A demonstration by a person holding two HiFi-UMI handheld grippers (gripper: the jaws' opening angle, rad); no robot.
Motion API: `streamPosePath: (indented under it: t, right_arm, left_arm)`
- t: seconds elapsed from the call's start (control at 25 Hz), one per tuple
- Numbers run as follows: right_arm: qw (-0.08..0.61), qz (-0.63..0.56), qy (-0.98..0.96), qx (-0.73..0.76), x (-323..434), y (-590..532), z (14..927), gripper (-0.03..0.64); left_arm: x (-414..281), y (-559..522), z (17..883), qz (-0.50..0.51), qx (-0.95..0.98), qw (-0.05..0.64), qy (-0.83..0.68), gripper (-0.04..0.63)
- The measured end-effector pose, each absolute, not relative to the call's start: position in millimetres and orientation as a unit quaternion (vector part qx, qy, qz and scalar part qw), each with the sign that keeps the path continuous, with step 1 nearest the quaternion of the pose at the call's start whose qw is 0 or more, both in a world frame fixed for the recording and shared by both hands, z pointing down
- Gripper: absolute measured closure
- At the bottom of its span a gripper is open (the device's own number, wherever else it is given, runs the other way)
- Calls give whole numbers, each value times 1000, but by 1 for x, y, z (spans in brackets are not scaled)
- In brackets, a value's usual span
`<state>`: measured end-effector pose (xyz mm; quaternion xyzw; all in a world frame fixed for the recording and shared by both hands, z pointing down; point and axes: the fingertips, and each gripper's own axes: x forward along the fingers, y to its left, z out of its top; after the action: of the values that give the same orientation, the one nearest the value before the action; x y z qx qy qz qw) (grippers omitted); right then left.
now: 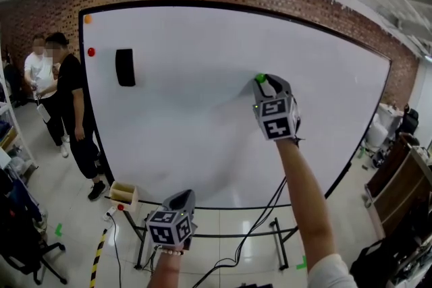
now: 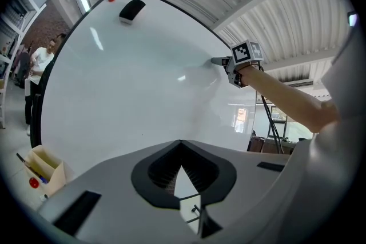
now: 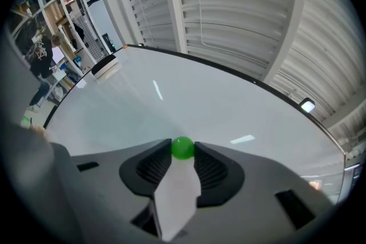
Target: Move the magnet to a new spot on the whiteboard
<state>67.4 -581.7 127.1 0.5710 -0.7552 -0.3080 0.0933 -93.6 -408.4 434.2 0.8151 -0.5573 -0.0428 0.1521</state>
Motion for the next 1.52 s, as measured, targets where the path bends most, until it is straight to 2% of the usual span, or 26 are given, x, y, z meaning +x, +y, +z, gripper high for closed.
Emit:
streamPosePath:
  t: [0.36, 0.56, 0.68, 0.76, 0.8, 0.92, 1.28, 1.52]
  right_arm:
    - [77, -311, -753, 575, 71, -563, 128, 457]
    - [51, -261, -781, 566, 75, -539, 152, 462]
    - [52, -208, -799, 562, 78, -523, 193, 517]
    - [54, -173, -804, 567, 84, -510, 227, 607]
    - [57, -157, -805, 570, 87, -504, 245, 614]
    - [66, -98, -810, 574, 90, -485, 297, 614]
    - [36, 78, -834, 545, 57, -383, 453, 614]
    - [17, 148, -835, 530, 59, -295, 511, 614]
  left_arm:
    - [-88, -410, 436, -44, 825, 158, -541, 595]
    - [-91, -411, 440, -42, 832, 166, -528, 595]
    - [-97, -409, 445, -40, 836, 172, -520, 595]
    - [-100, -405, 450, -34, 840, 174, -513, 595]
    - [-101, -403, 451, -30, 842, 174, -509, 595]
    - [-104, -400, 455, -15, 852, 171, -495, 595]
    - [-110, -366, 488, 9, 865, 181, -467, 595]
    - [-97, -319, 504, 18, 858, 195, -475, 595]
